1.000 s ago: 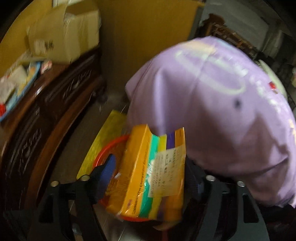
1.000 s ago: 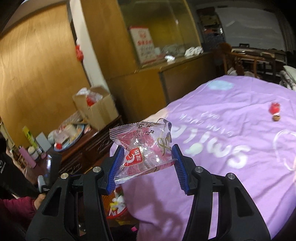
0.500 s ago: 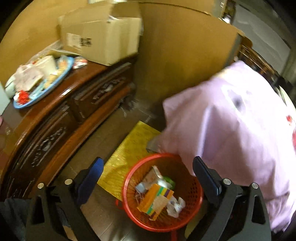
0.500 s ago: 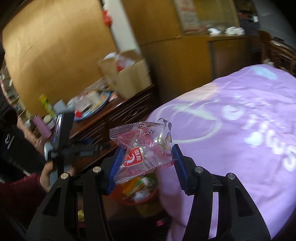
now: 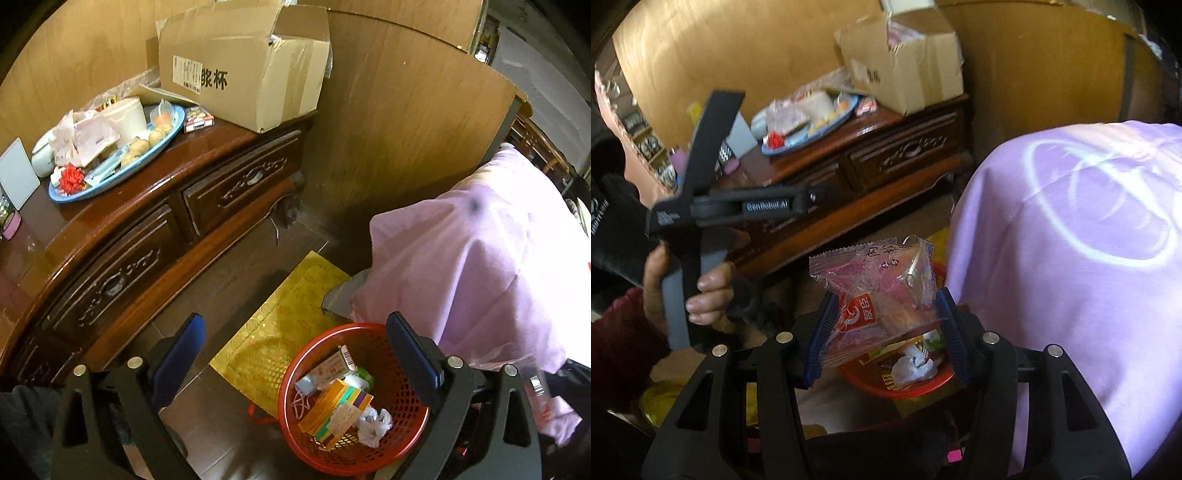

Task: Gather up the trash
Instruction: 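Carry box and wrapper to the red wastebasket and open both tools, then move both open tools back over the purple bedspread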

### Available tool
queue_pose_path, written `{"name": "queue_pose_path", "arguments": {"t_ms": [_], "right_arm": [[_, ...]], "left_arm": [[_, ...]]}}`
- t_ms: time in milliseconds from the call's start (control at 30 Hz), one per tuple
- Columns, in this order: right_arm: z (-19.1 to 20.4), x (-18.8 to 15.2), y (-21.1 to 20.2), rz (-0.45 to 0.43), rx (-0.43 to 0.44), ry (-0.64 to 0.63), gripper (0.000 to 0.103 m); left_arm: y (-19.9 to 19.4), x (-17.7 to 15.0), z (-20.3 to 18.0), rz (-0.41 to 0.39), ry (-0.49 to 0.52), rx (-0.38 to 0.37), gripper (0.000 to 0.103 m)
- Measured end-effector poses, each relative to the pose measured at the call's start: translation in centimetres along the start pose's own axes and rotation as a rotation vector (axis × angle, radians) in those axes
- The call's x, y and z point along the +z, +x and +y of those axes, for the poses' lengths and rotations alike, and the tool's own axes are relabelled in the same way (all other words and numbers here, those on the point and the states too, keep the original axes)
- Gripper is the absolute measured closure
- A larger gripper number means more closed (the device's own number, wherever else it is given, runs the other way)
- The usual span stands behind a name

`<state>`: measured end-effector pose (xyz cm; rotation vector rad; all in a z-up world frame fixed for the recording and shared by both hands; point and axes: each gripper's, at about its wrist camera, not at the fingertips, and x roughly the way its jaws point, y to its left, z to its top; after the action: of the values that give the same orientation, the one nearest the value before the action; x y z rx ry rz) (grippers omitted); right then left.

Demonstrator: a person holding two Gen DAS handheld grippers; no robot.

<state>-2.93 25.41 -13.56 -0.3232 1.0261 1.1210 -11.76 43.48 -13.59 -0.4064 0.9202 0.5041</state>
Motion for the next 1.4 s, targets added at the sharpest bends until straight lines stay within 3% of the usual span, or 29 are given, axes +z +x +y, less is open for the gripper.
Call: {"name": "queue_pose_path", "arguments": {"t_ms": [67,100,400,733,1400], "right_arm": [[0.0,0.1,0.7,0.017,-0.002,-0.002,0.032],[0.1,0.3,0.8,0.013,0.004,0.000,0.031],[-1.5,1.3,-3.8,-0.129,-0.021,0.053,0.031],[-3.4,-0.5,-8.6,-0.219,-0.088,0.107,0.031],[-9.8,-8.5,-23.1,-0.501,-0.300,0.298,0.026]], "left_arm": [[0.2,-0.1,0.1,0.004,-0.002,0.002,0.007],[0.3,-0.1,0.2,0.005,-0.002,0.003,0.007],[-1.2,0.3,-1.2,-0.033,0.039,-0.002,0.007],[-4.6,0.5,-5.3,-0.090,0.119,-0.061,0.007],[-11.2,-1.4,-18.4,-0.182,0.362,-0.214,0.006]]}}
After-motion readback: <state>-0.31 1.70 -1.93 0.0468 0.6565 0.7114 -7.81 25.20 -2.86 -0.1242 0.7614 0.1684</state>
